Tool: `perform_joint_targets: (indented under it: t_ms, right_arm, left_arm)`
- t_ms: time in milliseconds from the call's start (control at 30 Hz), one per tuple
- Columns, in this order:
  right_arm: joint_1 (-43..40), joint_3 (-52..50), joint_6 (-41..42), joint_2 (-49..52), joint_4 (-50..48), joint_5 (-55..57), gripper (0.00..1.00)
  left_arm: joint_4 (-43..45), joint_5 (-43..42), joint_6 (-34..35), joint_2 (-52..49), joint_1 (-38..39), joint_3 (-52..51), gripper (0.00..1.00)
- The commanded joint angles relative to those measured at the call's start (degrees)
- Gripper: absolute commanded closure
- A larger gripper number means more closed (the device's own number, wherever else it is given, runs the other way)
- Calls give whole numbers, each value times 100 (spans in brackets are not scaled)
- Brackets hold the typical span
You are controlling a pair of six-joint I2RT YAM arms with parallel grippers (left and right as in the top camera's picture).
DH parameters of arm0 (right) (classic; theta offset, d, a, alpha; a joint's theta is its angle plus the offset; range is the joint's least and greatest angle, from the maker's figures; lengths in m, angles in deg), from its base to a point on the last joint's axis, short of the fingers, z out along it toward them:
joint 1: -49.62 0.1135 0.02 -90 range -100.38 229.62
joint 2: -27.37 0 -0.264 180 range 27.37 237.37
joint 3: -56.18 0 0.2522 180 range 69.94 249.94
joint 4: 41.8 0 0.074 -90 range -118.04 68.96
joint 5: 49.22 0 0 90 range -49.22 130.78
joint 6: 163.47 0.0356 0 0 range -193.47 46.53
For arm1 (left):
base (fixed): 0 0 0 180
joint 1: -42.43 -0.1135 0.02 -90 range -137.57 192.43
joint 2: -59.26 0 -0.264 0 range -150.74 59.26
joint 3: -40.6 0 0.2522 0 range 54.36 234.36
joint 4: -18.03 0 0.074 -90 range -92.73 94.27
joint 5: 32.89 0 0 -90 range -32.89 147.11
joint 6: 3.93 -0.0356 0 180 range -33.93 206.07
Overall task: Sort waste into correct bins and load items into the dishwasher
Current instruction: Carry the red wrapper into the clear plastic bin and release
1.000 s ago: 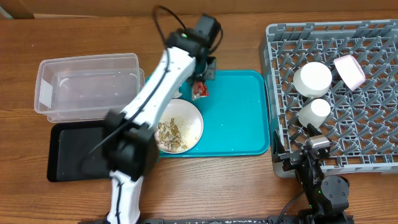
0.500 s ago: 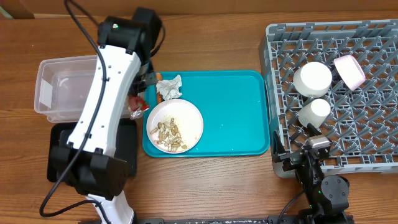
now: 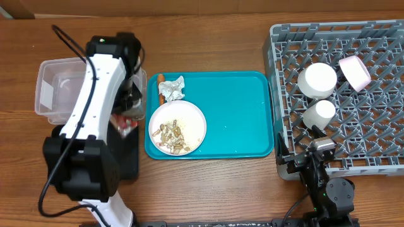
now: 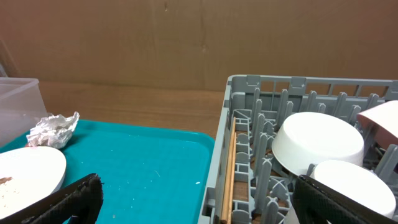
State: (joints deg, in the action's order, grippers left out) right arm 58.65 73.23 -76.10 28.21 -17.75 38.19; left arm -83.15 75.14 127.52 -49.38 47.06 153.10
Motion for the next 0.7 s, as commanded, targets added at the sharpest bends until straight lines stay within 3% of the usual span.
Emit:
perform_joint_targets:
  t_ms: [0, 200, 233, 267, 300, 333, 500, 533, 667]
  right_arm:
    - [-7, -39, -22, -68, -35, -4, 0]
    - [-7, -39, -22, -68, -35, -4, 0]
    - [-7, -39, -22, -68, -35, -4, 0]
    - [-7, -39, -22, -68, -35, -4, 0]
    - [-7, -39, -22, -68, -35, -4, 0]
    - [-7, -39, -22, -68, -35, -4, 0]
    - [-7, -39, -22, -68, -35, -4, 0]
    - [-7, -39, -22, -68, -35, -4, 0]
    - [-7, -39, -22, -68, -35, -4, 0]
  left_arm:
    - [833, 216, -363, 385, -439, 9, 96]
    - [2264, -750, -807, 59, -994, -13, 96]
    - [2378, -870, -809, 24, -1027, -11, 79]
    - [2459, -970, -811, 20, -1051, -11, 53]
    - [2557, -1088, -811, 24, -1054, 0, 33]
    - [2618, -1189, -857, 48, -1051, 50, 29]
    - [2608, -2059, -2017, 68, -699, 863, 32]
    - [2603, -2035, -2415, 68, -358, 953, 32]
    - [2634, -1458, -2935, -94, 522, 802, 32]
